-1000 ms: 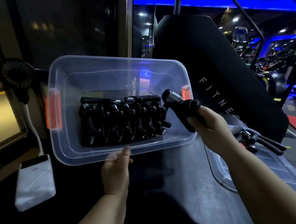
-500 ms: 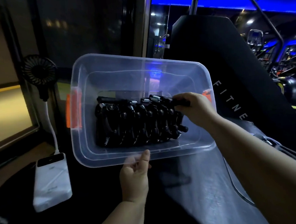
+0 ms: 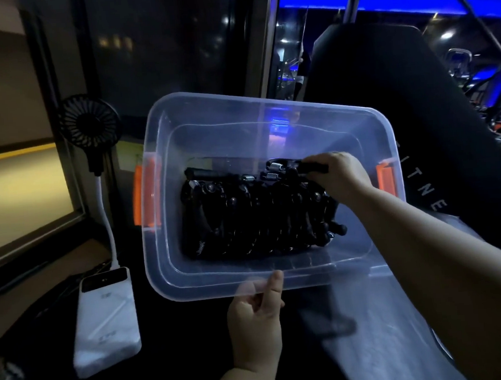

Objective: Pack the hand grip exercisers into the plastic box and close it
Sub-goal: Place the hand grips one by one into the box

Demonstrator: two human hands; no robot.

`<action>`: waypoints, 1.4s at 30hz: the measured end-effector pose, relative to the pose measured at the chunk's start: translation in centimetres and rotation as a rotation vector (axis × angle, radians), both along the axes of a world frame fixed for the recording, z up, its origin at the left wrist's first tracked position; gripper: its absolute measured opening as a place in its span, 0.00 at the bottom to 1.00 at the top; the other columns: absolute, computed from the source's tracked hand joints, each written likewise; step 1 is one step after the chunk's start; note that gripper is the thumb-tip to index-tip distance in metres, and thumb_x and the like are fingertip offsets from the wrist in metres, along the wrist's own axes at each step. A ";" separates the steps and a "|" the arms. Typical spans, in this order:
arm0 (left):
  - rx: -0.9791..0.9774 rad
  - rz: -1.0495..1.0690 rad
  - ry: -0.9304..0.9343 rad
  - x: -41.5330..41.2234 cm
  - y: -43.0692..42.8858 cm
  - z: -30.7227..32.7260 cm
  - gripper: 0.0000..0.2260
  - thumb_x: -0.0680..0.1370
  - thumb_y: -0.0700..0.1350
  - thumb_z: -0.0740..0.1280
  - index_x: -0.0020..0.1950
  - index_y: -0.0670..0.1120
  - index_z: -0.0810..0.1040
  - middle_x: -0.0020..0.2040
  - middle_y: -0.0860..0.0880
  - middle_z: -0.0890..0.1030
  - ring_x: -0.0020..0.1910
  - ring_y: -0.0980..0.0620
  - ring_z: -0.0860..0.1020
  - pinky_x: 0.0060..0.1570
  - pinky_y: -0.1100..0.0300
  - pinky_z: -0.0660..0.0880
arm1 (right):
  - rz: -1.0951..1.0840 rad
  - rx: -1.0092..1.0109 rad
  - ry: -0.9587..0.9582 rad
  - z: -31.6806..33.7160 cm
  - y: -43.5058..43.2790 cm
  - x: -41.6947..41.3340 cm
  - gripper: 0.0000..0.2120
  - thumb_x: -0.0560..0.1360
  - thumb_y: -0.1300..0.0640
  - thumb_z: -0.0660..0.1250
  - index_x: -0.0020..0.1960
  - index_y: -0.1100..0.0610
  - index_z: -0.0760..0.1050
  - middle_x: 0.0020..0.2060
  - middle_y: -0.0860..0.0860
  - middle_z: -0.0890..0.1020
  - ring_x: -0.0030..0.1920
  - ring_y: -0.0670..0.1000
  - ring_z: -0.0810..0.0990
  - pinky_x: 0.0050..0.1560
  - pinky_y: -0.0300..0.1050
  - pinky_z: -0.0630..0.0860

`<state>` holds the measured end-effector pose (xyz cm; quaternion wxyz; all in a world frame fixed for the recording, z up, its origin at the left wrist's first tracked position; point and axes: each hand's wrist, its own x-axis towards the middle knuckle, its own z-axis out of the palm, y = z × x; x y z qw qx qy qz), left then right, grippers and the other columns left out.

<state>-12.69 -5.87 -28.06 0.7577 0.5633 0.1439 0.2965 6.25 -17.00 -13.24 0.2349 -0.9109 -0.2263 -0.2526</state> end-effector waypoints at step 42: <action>-0.041 -0.009 -0.050 -0.1 0.0 0.5 0.16 0.66 0.54 0.68 0.35 0.39 0.76 0.23 0.52 0.74 0.26 0.59 0.74 0.32 0.72 0.71 | -0.198 -0.031 0.067 -1.1 2.2 2.4 0.16 0.80 0.46 0.57 0.65 0.43 0.75 0.66 0.48 0.74 0.70 0.54 0.63 0.66 0.51 0.61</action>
